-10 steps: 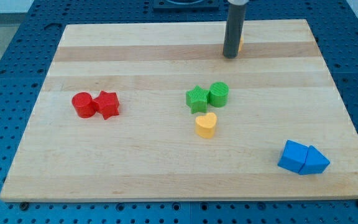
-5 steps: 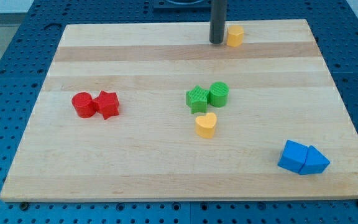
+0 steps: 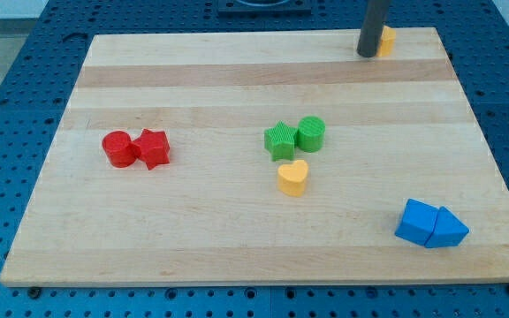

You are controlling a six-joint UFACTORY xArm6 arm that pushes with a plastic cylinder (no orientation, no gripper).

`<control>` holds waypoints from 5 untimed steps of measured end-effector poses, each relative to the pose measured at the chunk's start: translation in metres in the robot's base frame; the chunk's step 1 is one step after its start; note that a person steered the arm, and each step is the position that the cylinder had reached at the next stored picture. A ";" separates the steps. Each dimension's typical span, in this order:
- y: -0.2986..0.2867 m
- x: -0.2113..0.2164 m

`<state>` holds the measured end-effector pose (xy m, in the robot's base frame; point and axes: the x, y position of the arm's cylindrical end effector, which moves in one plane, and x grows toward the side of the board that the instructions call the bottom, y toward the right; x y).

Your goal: Move hexagon to the top right of the board

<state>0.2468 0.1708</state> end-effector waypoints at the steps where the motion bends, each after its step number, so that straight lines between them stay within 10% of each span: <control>1: 0.004 -0.007; 5: -0.002 0.180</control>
<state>0.4269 0.1685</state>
